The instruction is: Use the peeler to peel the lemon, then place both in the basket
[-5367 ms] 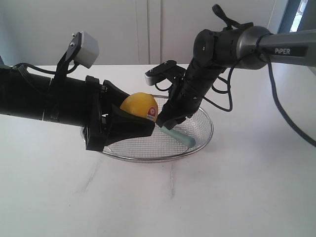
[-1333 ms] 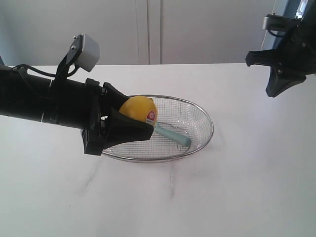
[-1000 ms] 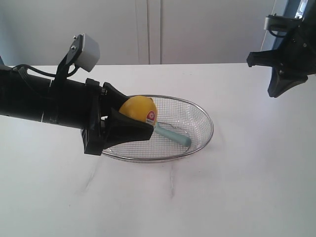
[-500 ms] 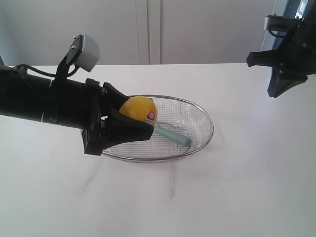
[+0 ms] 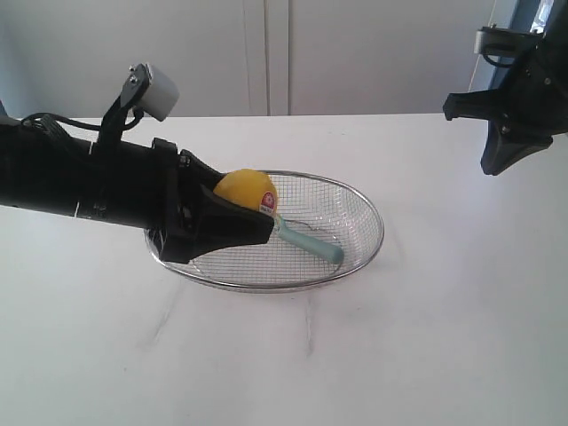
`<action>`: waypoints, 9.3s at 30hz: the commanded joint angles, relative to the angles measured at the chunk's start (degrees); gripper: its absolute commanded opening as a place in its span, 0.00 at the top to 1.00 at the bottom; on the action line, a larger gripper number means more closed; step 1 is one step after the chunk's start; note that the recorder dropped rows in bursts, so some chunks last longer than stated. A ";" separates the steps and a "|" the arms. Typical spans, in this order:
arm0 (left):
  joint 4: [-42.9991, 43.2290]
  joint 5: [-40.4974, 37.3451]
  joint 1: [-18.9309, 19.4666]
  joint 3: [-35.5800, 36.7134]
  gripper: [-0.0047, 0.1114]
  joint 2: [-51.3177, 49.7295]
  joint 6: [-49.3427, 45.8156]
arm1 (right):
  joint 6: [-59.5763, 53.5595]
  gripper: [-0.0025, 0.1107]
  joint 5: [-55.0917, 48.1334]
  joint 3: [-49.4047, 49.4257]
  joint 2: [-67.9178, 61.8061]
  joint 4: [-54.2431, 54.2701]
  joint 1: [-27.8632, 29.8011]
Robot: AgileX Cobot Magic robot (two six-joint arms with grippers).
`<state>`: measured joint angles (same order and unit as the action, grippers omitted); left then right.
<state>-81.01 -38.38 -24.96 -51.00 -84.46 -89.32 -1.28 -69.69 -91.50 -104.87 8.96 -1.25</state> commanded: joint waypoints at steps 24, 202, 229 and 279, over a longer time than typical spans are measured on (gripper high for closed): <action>65.32 0.69 -8.98 -23.11 0.96 -0.29 61.10 | 0.08 0.98 -0.27 -0.41 0.70 -0.43 0.32; 73.73 -29.25 -0.15 -57.01 0.96 -30.78 87.51 | 0.08 0.98 4.66 -0.41 0.70 -0.22 0.32; 72.92 -30.23 14.67 -55.04 0.96 -22.95 90.87 | 0.08 0.98 4.66 -0.41 0.70 -0.22 0.32; 74.83 -19.01 15.14 -25.68 0.96 17.17 90.47 | 0.08 0.98 4.66 -0.41 0.70 -0.22 0.32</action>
<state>-6.18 -56.91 -10.08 -77.03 -67.82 1.00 -1.18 -65.41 -91.50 -104.87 8.96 -1.25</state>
